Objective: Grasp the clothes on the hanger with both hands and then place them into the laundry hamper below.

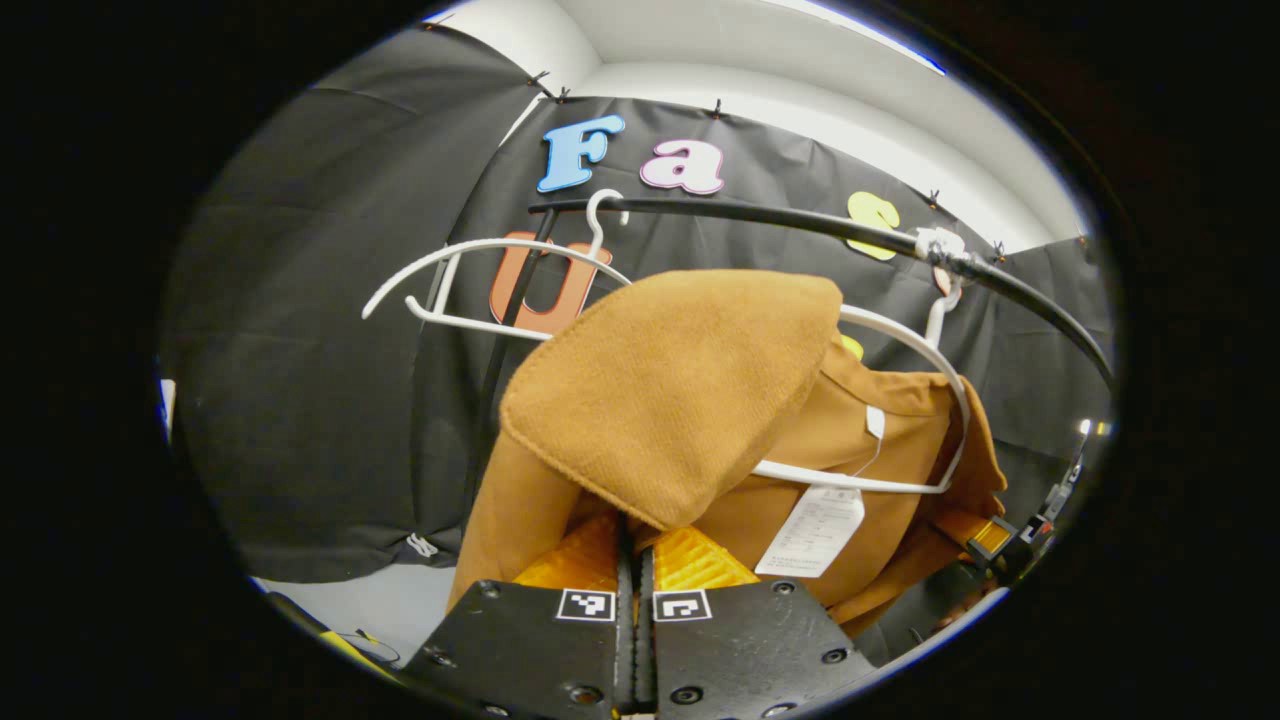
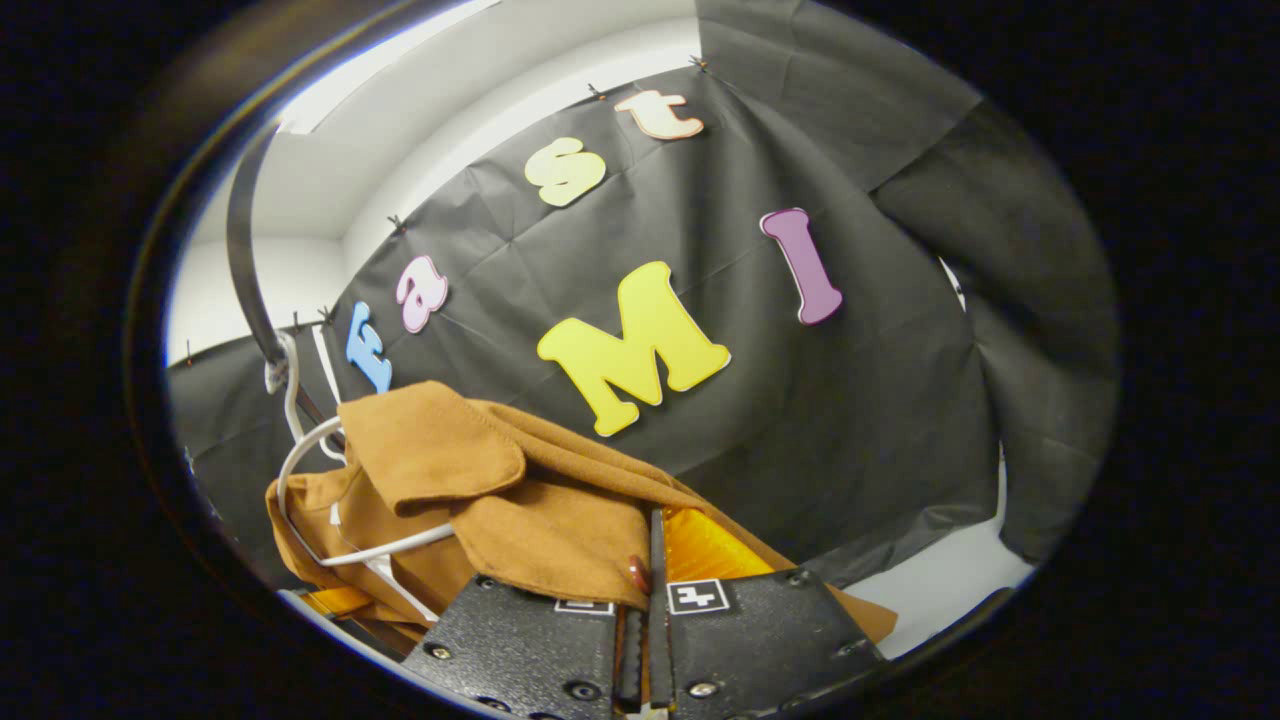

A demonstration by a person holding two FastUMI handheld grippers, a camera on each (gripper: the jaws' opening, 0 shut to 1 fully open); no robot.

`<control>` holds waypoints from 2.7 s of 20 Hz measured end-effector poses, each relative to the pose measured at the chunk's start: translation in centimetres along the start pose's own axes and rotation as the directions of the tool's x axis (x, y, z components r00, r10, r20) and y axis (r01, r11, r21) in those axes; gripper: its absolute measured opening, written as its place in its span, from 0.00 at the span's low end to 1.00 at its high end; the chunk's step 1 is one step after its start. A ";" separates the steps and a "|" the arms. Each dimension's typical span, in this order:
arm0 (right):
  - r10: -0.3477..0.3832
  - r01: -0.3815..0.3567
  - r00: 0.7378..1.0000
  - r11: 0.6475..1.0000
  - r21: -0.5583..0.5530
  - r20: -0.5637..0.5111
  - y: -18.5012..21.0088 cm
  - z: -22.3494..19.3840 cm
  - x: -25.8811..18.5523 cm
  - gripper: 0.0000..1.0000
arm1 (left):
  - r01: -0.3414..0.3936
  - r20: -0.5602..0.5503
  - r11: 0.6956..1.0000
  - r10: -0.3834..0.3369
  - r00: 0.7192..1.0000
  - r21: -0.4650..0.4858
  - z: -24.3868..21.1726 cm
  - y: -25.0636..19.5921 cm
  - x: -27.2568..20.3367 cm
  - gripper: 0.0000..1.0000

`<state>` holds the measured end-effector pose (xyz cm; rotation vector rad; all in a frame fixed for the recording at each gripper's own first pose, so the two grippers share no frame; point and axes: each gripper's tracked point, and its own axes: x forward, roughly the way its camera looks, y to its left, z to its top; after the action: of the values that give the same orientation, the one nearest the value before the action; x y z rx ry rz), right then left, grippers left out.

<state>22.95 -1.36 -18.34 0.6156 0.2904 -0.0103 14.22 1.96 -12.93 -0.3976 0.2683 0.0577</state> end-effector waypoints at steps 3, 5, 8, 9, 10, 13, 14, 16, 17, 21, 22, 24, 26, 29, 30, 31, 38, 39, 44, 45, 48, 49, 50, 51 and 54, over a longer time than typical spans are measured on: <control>0.040 -0.040 0.999 0.996 0.084 -0.001 0.1 0.7 -0.1 0.06 | 0.033 0.008 0.999 -0.032 0.999 -0.011 1.1 0.1 -1.4 0.05; 0.061 -0.060 0.998 0.993 0.104 -0.006 0.2 1.1 0.0 0.06 | 0.067 -0.010 0.998 -0.067 0.998 -0.019 1.0 -0.4 -2.2 0.05; 0.095 -0.093 0.995 0.989 0.115 -0.012 0.3 1.8 -0.5 0.06 | 0.112 -0.025 0.993 -0.112 0.993 -0.031 1.3 -1.0 -3.7 0.05; 0.106 -0.104 0.994 0.988 0.117 -0.014 0.2 2.0 -0.7 0.06 | 0.122 -0.031 0.992 -0.124 0.992 -0.041 1.4 -0.8 -4.1 0.00; 0.123 -0.120 0.992 0.985 0.127 -0.018 0.2 1.9 -0.9 0.06 | 0.132 -0.035 0.990 -0.134 0.990 -0.051 1.6 -0.8 -4.5 0.05; 0.166 -0.159 0.986 0.970 0.185 -0.022 0.2 1.9 -1.7 0.06 | 0.140 -0.041 0.988 -0.142 0.989 -0.061 2.6 0.0 -5.3 0.05; 0.165 -0.160 0.986 0.969 0.190 -0.010 -0.2 2.3 -1.9 0.06 | 0.139 -0.029 0.989 -0.141 0.990 -0.059 3.4 0.4 -5.6 0.05; 0.162 -0.159 0.987 0.972 0.174 -0.001 -0.3 2.9 -1.8 0.06 | 0.150 -0.004 0.987 -0.150 0.989 -0.052 4.7 0.9 -6.0 0.05; 0.157 -0.154 0.988 0.976 0.157 -0.007 -0.1 3.0 -1.6 0.06 | 0.141 -0.012 0.989 -0.141 0.990 -0.040 5.0 1.2 -5.9 0.05; 0.148 -0.148 0.989 0.975 0.166 0.012 -0.4 4.0 -1.1 0.06 | 0.184 -0.019 0.982 -0.185 0.983 -0.034 5.1 0.7 -6.7 0.05; 0.150 -0.145 0.989 0.972 0.182 -0.011 -0.6 3.2 -0.9 0.06 | 0.190 -0.028 0.981 -0.191 0.981 -0.039 4.8 0.6 -6.9 0.05; 0.151 -0.141 0.988 0.971 0.192 -0.035 -0.9 2.5 -0.6 0.06 | 0.209 -0.035 0.977 -0.210 0.977 -0.045 5.1 0.2 -7.3 0.05; 0.153 -0.139 0.986 0.971 0.193 -0.060 -1.1 2.4 0.0 0.06 | 0.258 -0.031 0.963 -0.260 0.965 -0.074 5.9 -0.3 -8.1 0.00; 0.188 -0.172 0.979 0.968 0.184 -0.077 -0.4 2.5 0.5 0.06 | 0.290 -0.030 0.948 -0.297 0.955 -0.134 7.6 1.0 -8.5 0.05; 0.194 -0.178 0.977 0.969 0.173 -0.083 -0.2 2.4 0.9 0.06 | 0.294 -0.034 0.944 -0.302 0.953 -0.151 8.1 1.5 -8.5 0.05; 0.202 -0.185 0.975 0.968 0.170 -0.089 0.0 2.4 1.1 0.07 | 0.300 -0.040 0.941 -0.310 0.950 -0.156 8.4 1.8 -8.6 0.05; 0.215 -0.183 0.969 0.956 0.230 -0.124 -0.5 2.1 3.2 0.06 | 0.277 0.094 0.927 -0.262 0.961 -0.252 11.4 4.1 -9.0 0.00; 0.223 -0.191 0.967 0.954 0.233 -0.120 -0.6 2.0 3.2 0.06 | 0.242 0.043 0.938 -0.239 0.970 -0.248 9.3 4.7 -8.0 0.00; 0.205 -0.160 0.964 0.956 0.248 -0.168 -1.8 0.6 3.6 0.05 | 0.187 -0.057 0.929 -0.216 0.975 -0.318 4.3 6.1 -5.2 0.00; 0.200 -0.156 0.964 0.959 0.239 -0.175 -1.9 0.3 3.3 0.05 | 0.170 -0.069 0.927 -0.204 0.976 -0.334 3.6 6.4 -5.1 0.00; 0.187 -0.144 0.963 0.965 0.218 -0.192 -2.5 -0.5 2.8 0.05 | 0.156 -0.081 0.926 -0.195 0.977 -0.343 2.4 6.7 -4.6 0.00; 0.181 -0.137 0.963 0.966 0.220 -0.198 -2.6 -0.8 2.9 0.05 | 0.155 -0.081 0.928 -0.193 0.978 -0.339 2.3 6.4 -4.2 0.00; 0.175 -0.129 0.963 0.967 0.221 -0.204 -2.8 -1.1 2.8 0.05 | 0.156 -0.085 0.928 -0.195 0.977 -0.337 2.0 6.1 -4.0 0.00; 0.167 -0.120 0.963 0.968 0.219 -0.210 -3.2 -1.6 2.4 0.05 | 0.153 -0.092 0.931 -0.193 0.977 -0.332 1.6 5.8 -3.9 0.00; 0.148 -0.099 0.960 0.973 0.208 -0.237 -3.6 -3.2 1.5 0.05 | 0.147 -0.120 0.936 -0.194 0.974 -0.320 0.0 3.7 -3.1 0.00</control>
<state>23.14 -2.34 -23.30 0.8310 0.5004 0.1634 10.86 5.37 -13.53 -0.7387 0.3744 -0.1034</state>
